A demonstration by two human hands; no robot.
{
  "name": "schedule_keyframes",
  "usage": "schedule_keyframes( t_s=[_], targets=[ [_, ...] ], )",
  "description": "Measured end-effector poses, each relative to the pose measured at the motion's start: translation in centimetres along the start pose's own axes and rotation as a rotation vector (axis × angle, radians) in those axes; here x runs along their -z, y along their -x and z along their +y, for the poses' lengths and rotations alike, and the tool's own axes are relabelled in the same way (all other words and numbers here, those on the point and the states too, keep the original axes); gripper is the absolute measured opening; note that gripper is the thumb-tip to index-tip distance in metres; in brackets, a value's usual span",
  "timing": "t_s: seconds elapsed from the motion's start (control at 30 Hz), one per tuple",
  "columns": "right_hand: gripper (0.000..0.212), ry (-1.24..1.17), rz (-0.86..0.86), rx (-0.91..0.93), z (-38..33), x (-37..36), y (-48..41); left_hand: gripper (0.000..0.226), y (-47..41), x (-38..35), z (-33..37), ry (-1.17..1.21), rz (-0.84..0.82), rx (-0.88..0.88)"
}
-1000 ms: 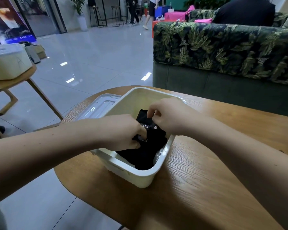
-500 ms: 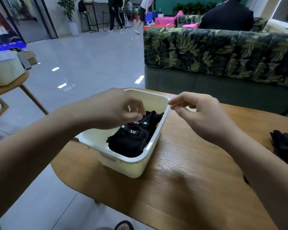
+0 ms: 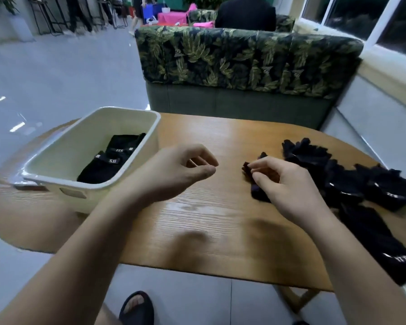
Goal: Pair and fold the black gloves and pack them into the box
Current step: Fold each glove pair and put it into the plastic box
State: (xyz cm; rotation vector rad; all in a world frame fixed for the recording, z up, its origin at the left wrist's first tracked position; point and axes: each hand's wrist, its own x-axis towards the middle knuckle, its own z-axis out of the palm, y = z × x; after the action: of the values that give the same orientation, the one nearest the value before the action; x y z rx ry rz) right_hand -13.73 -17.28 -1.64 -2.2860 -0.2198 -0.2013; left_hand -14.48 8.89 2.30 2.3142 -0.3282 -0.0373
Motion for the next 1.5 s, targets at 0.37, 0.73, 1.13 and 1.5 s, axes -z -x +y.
schedule_keyframes(
  t_s=[0.37, 0.73, 1.13, 1.5],
  targets=[
    [0.033, 0.302, 0.073, 0.018, 9.2, 0.4, 2.5, 0.009, -1.8, -11.8, -1.6, 0.015, -0.044, 0.041],
    [0.067, 0.46, 0.027, 0.041, 10.4, -2.0, 0.2, 0.018, -2.1, -14.9, -2.5, -0.067, -0.018, -0.132],
    [0.038, 0.446, -0.153, 0.232, 9.2, -3.0, 3.8, 0.044, -1.0, -13.6, -2.7, -0.189, 0.08, -0.351],
    [0.043, 0.312, -0.28, 0.337, 9.0, -2.2, 6.9, 0.04, 1.7, -12.4, -4.7, -0.385, -0.031, -0.313]
  ],
)
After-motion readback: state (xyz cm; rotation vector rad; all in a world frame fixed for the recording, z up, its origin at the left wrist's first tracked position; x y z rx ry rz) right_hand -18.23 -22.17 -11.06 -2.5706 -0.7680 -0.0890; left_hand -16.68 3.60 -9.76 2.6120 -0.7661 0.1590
